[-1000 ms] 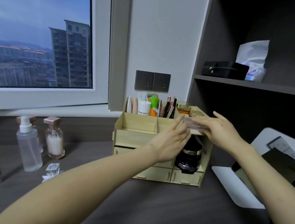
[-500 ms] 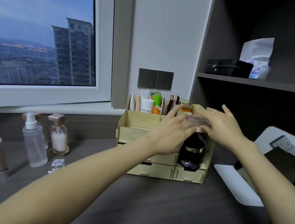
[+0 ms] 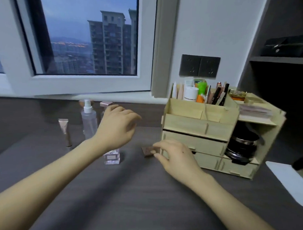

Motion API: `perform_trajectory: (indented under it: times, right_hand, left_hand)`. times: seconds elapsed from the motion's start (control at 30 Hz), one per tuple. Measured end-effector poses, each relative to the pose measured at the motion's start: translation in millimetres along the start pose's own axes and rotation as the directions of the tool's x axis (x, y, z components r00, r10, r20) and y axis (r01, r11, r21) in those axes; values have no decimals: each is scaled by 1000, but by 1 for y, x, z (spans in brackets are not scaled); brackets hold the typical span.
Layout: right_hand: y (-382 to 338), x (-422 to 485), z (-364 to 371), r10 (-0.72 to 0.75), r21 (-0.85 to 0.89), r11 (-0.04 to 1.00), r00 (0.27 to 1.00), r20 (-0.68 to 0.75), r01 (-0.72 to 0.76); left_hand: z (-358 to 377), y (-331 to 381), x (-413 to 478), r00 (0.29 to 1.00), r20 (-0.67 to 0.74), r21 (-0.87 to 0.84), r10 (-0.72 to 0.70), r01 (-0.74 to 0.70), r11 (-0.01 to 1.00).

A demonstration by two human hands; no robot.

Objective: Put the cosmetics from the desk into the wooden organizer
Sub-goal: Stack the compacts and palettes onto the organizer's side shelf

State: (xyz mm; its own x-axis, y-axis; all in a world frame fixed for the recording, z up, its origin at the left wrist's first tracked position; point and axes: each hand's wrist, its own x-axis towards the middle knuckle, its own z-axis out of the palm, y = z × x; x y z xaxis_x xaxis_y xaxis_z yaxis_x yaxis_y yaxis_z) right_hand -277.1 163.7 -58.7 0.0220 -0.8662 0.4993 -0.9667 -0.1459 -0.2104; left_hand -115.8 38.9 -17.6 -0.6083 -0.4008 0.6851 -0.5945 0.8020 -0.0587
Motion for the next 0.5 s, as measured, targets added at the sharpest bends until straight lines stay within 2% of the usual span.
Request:
perform_trajectory:
  times: [0.03, 0.1, 0.2, 0.33, 0.4, 0.5]
  right_hand:
    - [-4, 7, 15, 39, 38, 998, 996, 80, -42]
    - [-7, 22, 44, 98, 9, 995, 977, 189, -101]
    - [-2, 44, 82, 173, -223, 969, 932, 318, -104]
    - [12, 65, 106, 261, -541, 840, 845, 466, 40]
    - [16, 72, 111, 276, -603, 790, 817, 507, 107]
    - [16, 78, 112, 223, -601, 777, 811, 540, 186]
  left_hand:
    - [-1, -11, -11, 999, 31, 5, -38, 38, 999]
    - [0, -29, -30, 992, 86, 22, -96, 94, 995]
    - [0, -45, -49, 982, 142, 28, -127, 125, 992]
    - [4, -54, -59, 977, 156, 19, -147, 146, 989]
    - [6, -55, -61, 977, 142, 2, -161, 163, 987]
    - [8, -54, -60, 974, 146, -41, -172, 180, 983]
